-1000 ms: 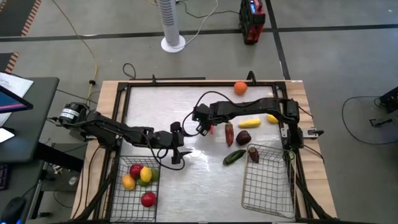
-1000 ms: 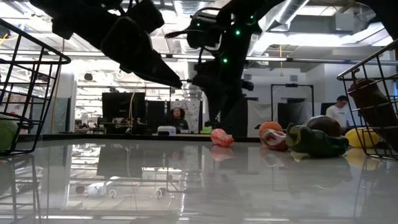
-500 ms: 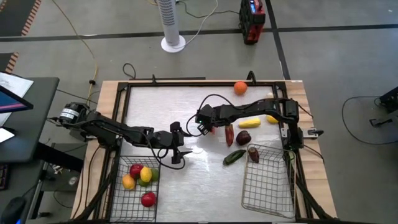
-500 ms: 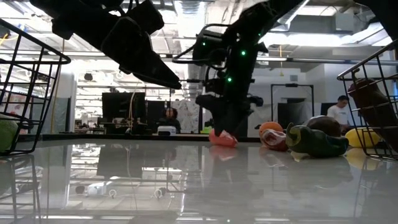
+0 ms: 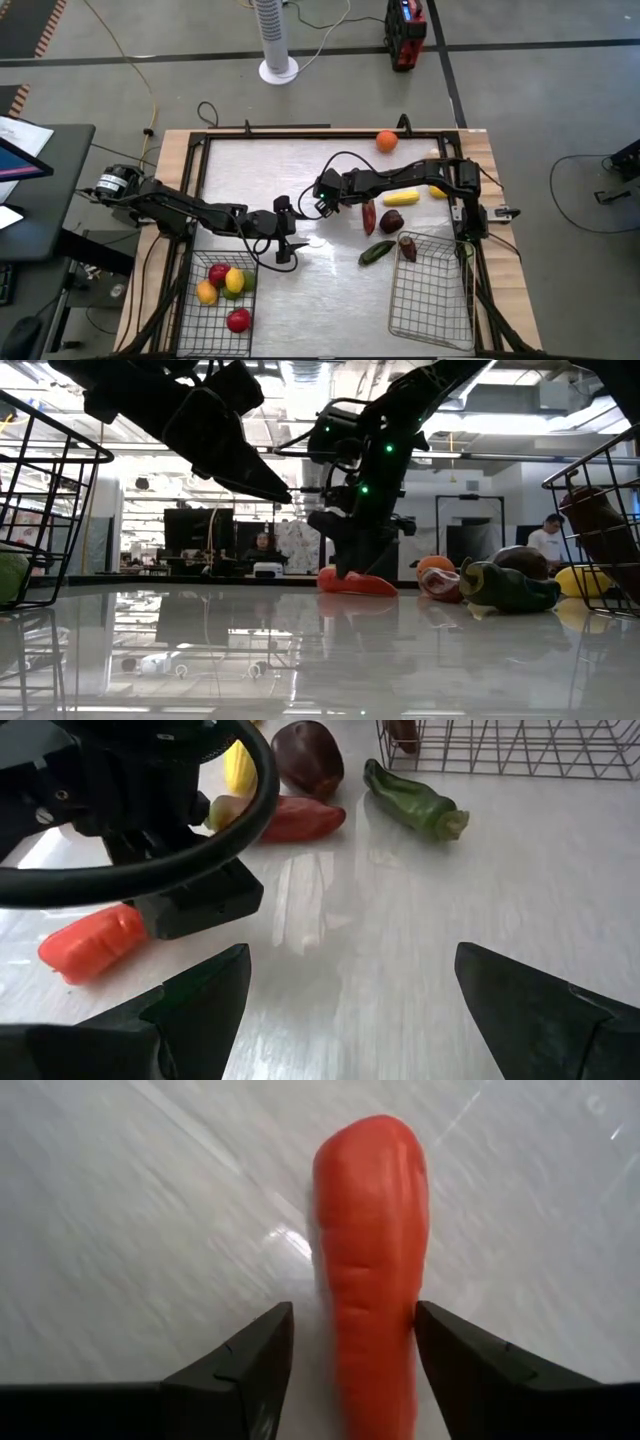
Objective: Sort produce into baskets
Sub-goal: Put the orange carrot into the gold wire basket
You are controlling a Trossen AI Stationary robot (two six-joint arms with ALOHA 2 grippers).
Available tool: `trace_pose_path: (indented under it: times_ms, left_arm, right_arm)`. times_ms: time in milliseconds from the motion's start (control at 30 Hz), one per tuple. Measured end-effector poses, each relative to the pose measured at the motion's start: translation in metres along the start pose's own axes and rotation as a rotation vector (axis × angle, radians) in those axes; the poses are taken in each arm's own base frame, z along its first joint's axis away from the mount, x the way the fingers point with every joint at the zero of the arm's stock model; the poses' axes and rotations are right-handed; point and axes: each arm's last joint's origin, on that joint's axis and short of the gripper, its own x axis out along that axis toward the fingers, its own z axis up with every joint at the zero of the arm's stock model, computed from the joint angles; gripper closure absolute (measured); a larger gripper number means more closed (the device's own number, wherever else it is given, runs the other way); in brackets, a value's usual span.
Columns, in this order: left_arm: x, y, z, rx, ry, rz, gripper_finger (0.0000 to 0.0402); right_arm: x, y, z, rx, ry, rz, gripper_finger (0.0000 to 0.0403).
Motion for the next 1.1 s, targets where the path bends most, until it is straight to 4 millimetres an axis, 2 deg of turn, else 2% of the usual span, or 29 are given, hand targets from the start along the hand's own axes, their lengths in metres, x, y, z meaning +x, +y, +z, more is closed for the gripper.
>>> trace_pose_path:
  times_ms: [433, 567, 733, 867, 1000, 1100]
  left_arm:
    - [0.000, 0.000, 0.000, -0.004, -0.001, -0.002, 0.0060]
    - [0.000, 0.000, 0.000, -0.005, 0.000, -0.003, 0.0060]
    - [0.000, 0.000, -0.001, -0.005, 0.006, -0.003, 0.0060]
    - [0.000, 0.000, -0.002, -0.002, 0.018, -0.003, 0.0060]
    - [0.000, 0.000, -0.003, 0.000, 0.026, -0.002, 0.0060]
    - [0.000, 0.000, -0.004, -0.001, 0.041, -0.001, 0.0060]
  right_arm:
    - [0.000, 0.000, -0.001, -0.042, 0.022, 0.012, 0.0282]
    - [-0.001, 0.000, -0.001, -0.048, 0.029, 0.024, 0.0301]
    - [-0.002, 0.000, -0.001, -0.055, 0.040, 0.031, 0.0305]
    - [-0.015, 0.001, 0.002, -0.080, 0.046, 0.044, 0.0306]
    - [-0.045, 0.001, 0.015, -0.087, -0.012, 0.088, 0.0310]
    - [-0.067, -0.004, 0.018, -0.103, -0.020, 0.097, 0.0318]
